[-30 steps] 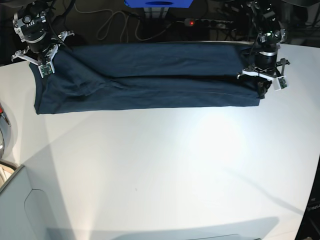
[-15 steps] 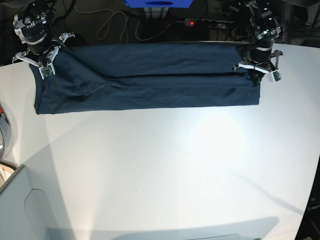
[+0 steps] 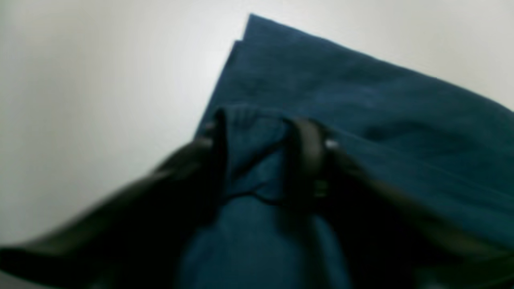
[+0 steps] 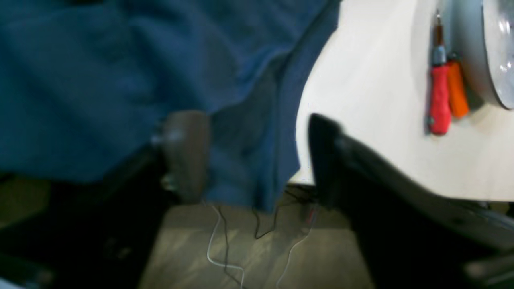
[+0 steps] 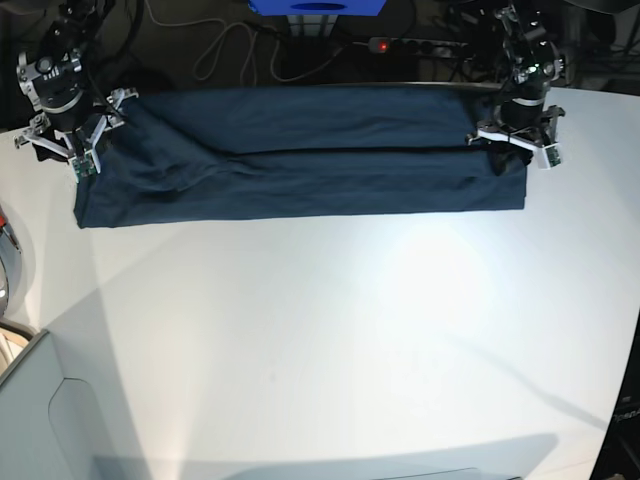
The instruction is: Fold the T-shirt properly
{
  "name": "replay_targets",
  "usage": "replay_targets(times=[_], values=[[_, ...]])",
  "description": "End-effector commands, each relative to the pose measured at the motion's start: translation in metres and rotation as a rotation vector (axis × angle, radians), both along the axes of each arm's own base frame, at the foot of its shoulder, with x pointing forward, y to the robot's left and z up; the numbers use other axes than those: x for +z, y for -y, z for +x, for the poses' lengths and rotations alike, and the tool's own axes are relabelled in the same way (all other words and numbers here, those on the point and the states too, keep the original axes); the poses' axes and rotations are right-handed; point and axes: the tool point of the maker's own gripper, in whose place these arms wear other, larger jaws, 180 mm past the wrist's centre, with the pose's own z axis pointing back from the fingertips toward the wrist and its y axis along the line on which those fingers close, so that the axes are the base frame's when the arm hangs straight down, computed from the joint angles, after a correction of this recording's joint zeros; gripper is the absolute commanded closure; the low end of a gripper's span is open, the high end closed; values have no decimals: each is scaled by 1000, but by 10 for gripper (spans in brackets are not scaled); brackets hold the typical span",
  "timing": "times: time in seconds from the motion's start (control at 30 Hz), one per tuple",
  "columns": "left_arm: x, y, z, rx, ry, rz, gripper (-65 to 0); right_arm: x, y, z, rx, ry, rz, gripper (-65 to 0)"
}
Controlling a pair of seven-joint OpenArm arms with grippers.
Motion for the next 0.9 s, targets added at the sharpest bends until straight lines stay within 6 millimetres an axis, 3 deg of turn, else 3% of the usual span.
replay_targets(times=[0.0,0.07,0.3,0.4,0.53,0.87], values=[[4,-4,-1,6,1,16,-335,6,4,6,17,20,-14,-424],[4,-4,-1,6,1,16,-371,8,6,14,8,38,-11,-443],[4,-4,0,7,4,15,-371,17,15,35,-35,41,-34,-420],[4,-3,1,8,6,14,-371,9,19,41,-61,11,-20,-375],[4,-3,1,8,6,14,-371,-16,19,42,-86,-51,36,-312],[4,-3,0,9,4,12,-371,-49,13,40,-105,-122,122,-306]])
